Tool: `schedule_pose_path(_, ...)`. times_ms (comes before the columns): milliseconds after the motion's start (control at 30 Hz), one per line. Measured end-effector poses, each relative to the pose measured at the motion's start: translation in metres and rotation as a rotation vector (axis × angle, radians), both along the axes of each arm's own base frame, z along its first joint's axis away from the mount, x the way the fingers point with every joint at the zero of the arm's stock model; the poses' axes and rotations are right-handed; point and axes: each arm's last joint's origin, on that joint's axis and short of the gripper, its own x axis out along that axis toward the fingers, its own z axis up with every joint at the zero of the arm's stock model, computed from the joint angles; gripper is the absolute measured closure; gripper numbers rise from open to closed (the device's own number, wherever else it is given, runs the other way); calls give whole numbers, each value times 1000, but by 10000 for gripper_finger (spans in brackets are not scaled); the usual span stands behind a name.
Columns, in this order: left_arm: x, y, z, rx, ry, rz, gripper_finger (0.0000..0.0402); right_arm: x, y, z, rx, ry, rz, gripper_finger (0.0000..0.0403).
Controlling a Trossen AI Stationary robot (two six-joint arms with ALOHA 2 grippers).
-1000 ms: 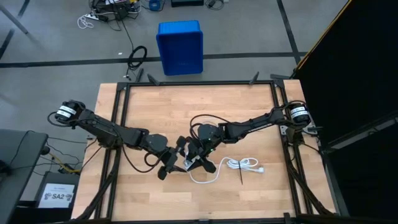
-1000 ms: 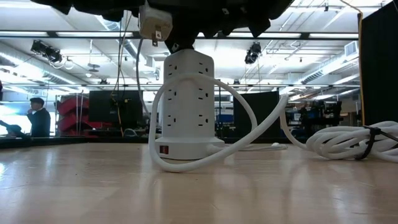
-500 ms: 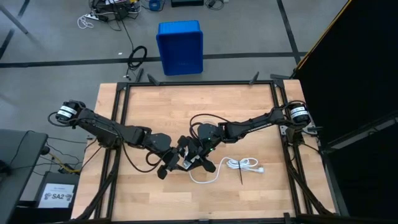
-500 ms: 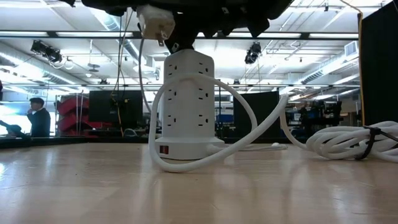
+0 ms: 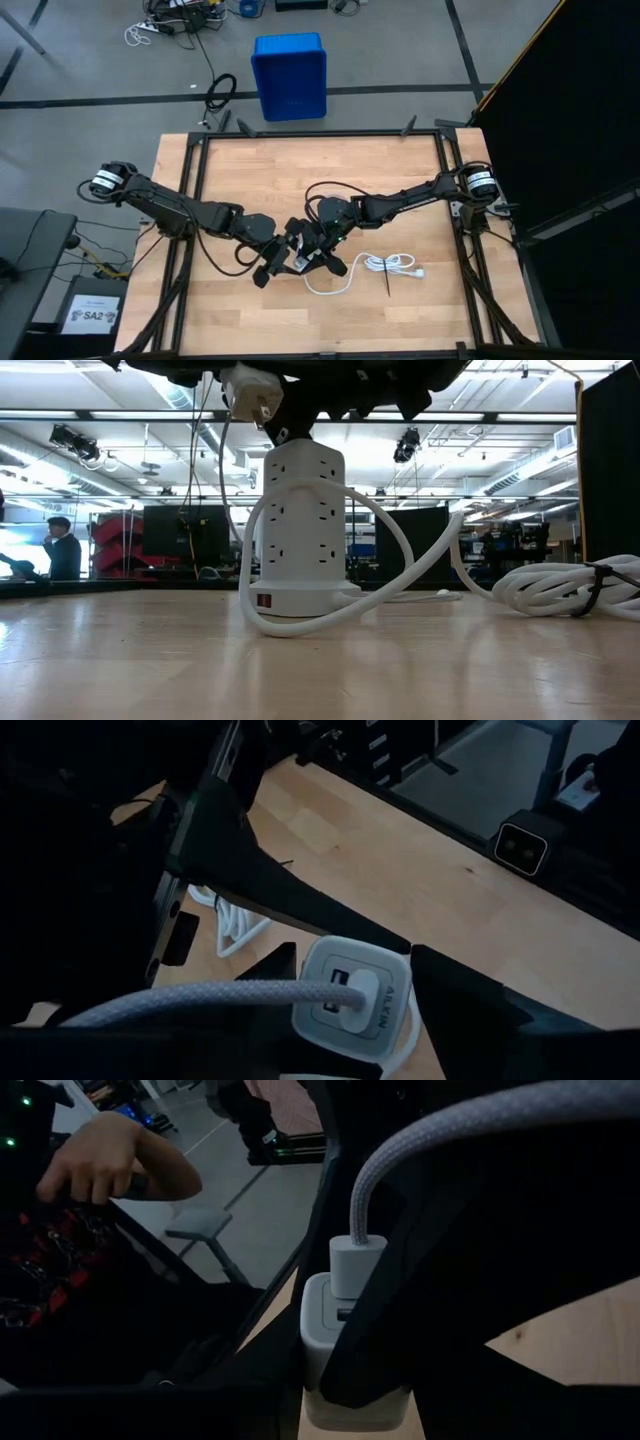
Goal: Insert USB
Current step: Insert the white charger adapter into the white outlet extension
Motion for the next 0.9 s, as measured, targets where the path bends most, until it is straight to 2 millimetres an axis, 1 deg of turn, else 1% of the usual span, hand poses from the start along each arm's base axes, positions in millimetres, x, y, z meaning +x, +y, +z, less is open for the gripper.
schedule_pose_path(200, 0, 0, 0, 3, 4, -1, 229, 0, 0, 0, 4, 6, 2, 292)
schedule_pose_path(367, -1, 0, -1, 40, -2, -14, 237, 0, 0, 0, 6, 7, 1, 290)
schedule_pose_path(567, -1, 0, -2, 99, -22, -28, 268, 0, 0, 0, 1, -2, 7, 290)
schedule_pose_path(700, -1, 0, -2, 119, -32, -25, 270, 0, 0, 0, -3, -1, -1, 271)
schedule_pose_path(800, -1, -1, -3, 151, -38, 10, 272, 0, -1, -1, -1, 11, -18, 254)
schedule_pose_path(900, -2, -5, -4, 174, -44, 21, 273, -1, -2, -1, -4, 18, -23, 248)
